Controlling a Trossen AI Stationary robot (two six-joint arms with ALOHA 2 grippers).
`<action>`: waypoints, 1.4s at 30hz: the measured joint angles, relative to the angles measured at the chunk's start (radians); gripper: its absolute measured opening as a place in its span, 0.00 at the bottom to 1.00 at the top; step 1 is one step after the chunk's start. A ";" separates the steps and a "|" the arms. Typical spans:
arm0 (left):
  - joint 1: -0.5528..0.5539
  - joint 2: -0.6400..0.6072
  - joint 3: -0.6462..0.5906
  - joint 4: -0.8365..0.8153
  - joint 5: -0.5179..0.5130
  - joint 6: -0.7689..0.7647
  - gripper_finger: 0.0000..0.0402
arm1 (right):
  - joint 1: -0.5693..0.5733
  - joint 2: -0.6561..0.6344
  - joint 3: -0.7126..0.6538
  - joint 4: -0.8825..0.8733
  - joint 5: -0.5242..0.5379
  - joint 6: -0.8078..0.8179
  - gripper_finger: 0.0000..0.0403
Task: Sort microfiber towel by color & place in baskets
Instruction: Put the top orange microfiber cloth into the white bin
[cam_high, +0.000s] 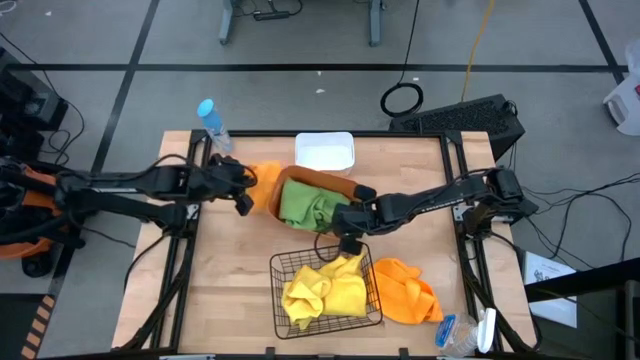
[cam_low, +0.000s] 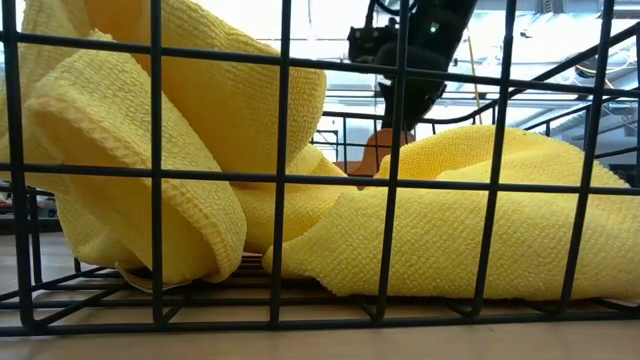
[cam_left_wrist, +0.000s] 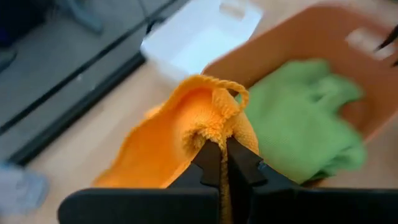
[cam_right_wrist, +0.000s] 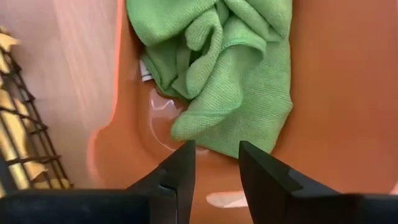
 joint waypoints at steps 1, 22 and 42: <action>-0.015 0.000 0.020 0.002 -0.007 0.012 0.01 | 0.002 -0.006 0.000 -0.001 0.002 0.000 0.28; -0.054 0.063 0.311 0.355 0.088 0.450 0.01 | -0.056 -0.100 0.000 0.910 -0.025 -0.499 0.49; -0.051 0.291 0.311 0.595 0.377 0.610 0.01 | -0.184 -0.006 -0.001 1.079 -0.013 -0.613 0.67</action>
